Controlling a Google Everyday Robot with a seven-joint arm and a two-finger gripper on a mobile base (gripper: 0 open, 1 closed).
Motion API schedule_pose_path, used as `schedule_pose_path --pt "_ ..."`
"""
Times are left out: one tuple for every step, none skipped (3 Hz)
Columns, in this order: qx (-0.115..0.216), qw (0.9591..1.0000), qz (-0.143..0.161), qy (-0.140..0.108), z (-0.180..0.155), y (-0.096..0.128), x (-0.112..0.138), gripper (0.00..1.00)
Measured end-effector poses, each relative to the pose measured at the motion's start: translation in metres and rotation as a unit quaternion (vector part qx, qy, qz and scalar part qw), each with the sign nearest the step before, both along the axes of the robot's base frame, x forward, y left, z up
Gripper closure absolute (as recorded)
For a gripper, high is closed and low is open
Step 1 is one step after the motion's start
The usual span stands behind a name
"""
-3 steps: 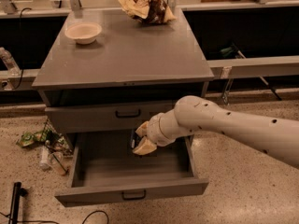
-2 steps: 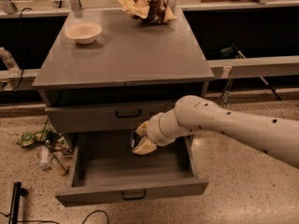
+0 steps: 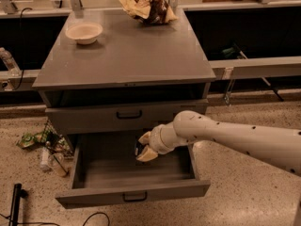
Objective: Place rxbar blueberry into middle drawer
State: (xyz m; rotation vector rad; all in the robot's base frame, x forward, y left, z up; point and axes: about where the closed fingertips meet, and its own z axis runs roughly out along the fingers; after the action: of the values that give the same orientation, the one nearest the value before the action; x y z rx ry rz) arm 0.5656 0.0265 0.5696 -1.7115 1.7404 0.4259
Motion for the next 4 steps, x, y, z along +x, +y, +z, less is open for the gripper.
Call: schedule_pose_path --pt "-0.001 0.9999 0.004 0.016 -0.049 0.001 0.009 1.00" --pt "-0.019 0.9996 -0.004 0.022 -0.082 -0.001 0.015 0.85" --pt "-0.032 0.9992 -0.016 0.017 -0.093 -0.004 0.018 0.62" --pt "-0.039 0.9988 -0.029 0.012 -0.088 -0.010 0.020 0.40"
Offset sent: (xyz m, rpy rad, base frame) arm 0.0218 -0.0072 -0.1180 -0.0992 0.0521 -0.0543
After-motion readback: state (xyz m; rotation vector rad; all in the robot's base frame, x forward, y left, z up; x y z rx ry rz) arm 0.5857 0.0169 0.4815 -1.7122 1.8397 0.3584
